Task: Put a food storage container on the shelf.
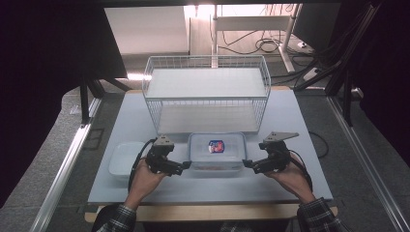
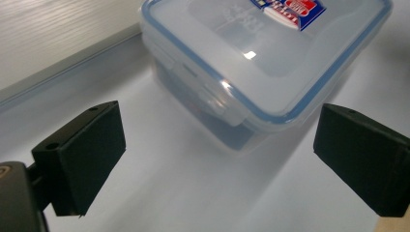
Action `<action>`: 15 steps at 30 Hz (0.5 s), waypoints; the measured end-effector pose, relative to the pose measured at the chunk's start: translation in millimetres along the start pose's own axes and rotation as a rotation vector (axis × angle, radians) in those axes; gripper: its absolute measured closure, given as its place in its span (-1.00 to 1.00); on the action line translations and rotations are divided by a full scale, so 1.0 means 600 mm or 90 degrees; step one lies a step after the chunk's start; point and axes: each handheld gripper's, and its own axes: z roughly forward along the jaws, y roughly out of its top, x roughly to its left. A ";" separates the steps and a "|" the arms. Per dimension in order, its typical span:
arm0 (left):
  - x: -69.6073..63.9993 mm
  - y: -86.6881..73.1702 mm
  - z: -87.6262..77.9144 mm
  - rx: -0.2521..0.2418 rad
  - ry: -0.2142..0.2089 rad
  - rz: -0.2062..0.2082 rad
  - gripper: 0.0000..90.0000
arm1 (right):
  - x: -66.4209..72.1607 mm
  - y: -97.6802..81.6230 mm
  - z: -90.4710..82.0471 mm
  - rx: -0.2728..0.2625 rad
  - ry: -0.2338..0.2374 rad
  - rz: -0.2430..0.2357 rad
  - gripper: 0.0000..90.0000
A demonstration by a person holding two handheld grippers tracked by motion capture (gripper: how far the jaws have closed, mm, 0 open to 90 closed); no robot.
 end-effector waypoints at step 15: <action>0.009 0.049 0.050 0.038 -0.030 -0.021 -0.80 | -0.031 0.034 0.051 0.051 0.023 0.054 -0.79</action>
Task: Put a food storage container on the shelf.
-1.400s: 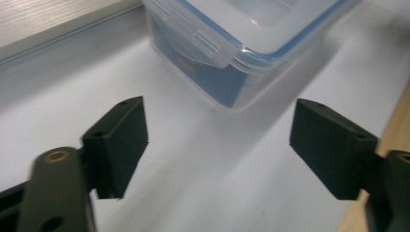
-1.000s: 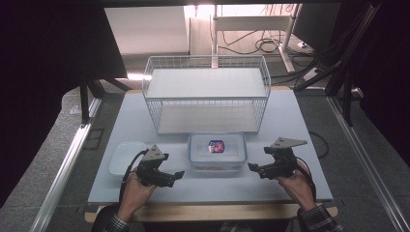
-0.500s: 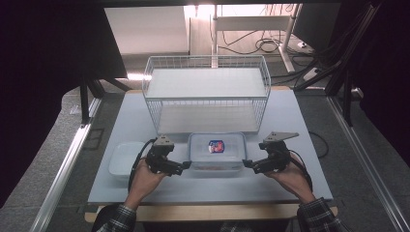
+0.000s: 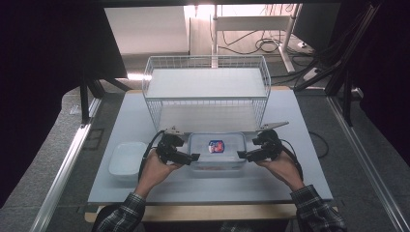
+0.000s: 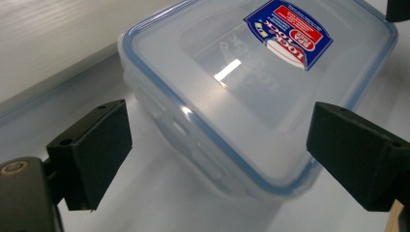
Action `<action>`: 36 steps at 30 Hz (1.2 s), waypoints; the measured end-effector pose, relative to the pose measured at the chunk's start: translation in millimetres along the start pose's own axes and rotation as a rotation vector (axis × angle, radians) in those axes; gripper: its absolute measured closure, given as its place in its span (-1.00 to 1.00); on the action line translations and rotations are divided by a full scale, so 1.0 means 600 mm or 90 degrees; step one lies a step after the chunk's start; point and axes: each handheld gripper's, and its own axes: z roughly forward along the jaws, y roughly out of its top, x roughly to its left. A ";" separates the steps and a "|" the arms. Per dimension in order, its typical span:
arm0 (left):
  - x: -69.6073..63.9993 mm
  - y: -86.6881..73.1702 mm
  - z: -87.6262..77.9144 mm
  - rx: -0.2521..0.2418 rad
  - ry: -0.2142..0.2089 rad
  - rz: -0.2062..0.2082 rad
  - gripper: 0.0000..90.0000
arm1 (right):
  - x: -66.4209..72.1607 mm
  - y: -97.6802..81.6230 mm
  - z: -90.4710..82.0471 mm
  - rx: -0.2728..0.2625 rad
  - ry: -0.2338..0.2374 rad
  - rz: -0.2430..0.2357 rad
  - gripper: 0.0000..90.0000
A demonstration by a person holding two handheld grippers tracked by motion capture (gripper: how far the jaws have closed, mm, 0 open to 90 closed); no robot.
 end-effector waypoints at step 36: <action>0.022 -0.040 -0.020 -0.063 -0.155 -0.197 0.02 | -0.014 -0.027 -0.016 -0.007 0.139 0.179 0.13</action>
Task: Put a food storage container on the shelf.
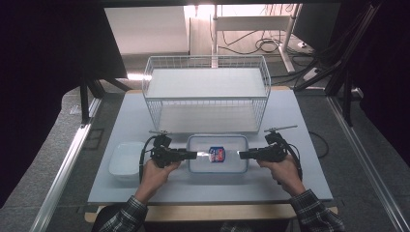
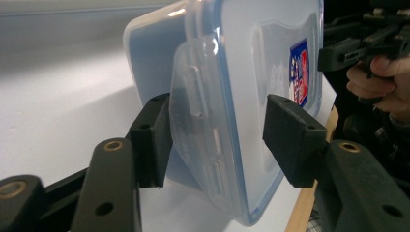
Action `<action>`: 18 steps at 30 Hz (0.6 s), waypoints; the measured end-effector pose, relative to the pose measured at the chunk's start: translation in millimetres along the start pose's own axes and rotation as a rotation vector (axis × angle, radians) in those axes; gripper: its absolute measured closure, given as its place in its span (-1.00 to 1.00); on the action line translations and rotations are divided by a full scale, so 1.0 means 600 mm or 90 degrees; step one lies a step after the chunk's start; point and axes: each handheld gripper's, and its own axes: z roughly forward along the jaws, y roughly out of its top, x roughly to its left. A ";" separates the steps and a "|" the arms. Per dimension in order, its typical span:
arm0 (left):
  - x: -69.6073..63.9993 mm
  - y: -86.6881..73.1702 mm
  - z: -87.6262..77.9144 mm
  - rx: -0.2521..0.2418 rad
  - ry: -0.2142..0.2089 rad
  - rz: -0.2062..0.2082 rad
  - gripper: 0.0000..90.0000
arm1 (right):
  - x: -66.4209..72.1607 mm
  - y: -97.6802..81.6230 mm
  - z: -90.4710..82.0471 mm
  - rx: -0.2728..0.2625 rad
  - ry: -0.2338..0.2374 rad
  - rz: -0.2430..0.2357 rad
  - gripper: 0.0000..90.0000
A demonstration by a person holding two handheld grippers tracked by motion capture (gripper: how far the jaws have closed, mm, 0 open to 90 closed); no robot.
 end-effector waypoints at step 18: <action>-0.003 0.013 -0.019 -0.039 -0.018 0.006 0.13 | 0.005 0.008 -0.012 -0.044 0.008 -0.019 0.18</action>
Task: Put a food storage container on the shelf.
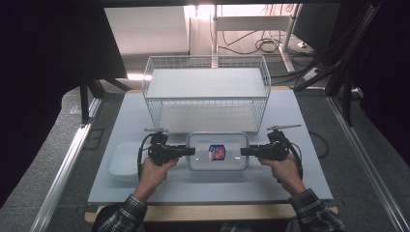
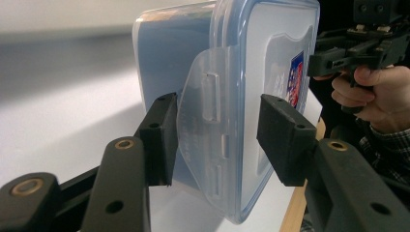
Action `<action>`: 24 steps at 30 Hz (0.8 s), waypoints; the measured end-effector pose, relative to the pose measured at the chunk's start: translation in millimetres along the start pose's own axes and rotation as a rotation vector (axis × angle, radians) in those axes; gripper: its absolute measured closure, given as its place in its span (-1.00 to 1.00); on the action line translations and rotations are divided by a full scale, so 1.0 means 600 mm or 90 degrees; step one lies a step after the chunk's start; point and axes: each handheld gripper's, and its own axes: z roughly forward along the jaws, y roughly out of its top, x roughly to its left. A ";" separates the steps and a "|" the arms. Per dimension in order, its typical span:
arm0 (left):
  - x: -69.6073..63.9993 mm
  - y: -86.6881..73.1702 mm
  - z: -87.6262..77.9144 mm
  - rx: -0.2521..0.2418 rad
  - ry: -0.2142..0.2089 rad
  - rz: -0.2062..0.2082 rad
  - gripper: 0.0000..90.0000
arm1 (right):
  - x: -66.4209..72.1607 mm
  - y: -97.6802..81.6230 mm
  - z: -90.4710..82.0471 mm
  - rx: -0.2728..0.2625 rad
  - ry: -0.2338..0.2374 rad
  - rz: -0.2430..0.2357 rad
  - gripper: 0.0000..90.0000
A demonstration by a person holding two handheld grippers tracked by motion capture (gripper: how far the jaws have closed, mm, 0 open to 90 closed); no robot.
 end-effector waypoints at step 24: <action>-0.061 0.130 -0.096 -0.061 0.029 0.067 0.13 | 0.076 0.133 -0.040 -0.067 0.007 -0.073 0.18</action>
